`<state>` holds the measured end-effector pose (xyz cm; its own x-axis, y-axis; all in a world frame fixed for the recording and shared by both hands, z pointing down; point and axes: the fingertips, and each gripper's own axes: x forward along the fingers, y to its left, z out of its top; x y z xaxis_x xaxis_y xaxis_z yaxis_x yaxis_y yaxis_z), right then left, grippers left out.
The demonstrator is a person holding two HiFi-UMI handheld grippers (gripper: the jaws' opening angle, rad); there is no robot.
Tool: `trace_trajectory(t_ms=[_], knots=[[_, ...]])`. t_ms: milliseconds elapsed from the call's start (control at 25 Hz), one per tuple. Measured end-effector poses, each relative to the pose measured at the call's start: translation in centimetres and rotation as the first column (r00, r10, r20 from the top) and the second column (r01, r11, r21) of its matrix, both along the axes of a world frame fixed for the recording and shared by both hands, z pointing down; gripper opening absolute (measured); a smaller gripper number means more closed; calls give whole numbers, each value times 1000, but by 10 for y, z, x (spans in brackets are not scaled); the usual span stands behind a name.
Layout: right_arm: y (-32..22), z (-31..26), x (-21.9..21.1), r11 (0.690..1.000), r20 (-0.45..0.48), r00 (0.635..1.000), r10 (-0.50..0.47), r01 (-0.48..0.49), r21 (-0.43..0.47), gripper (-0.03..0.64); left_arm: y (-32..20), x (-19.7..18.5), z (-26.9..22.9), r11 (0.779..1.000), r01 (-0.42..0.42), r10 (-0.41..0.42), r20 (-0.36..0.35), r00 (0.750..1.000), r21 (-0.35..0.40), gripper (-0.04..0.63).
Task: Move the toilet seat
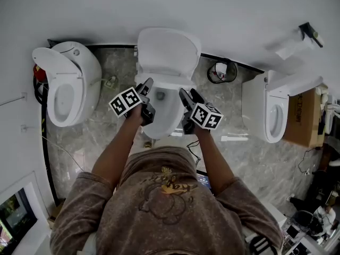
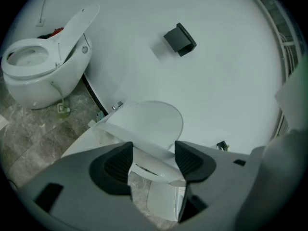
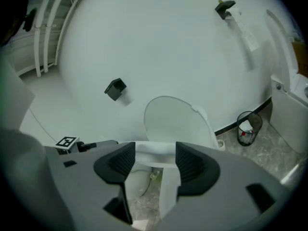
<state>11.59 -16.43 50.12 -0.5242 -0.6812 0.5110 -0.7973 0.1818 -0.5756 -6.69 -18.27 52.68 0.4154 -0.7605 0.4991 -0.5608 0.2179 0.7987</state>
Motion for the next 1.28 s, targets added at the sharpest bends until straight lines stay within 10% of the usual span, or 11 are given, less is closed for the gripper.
trace_trajectory(t_ms=[1280], knots=[[-105,-9,-7,996,-45,996,83,-84,-20,262,-94,0,-8,984,-160,157,-47,986,-77,270]])
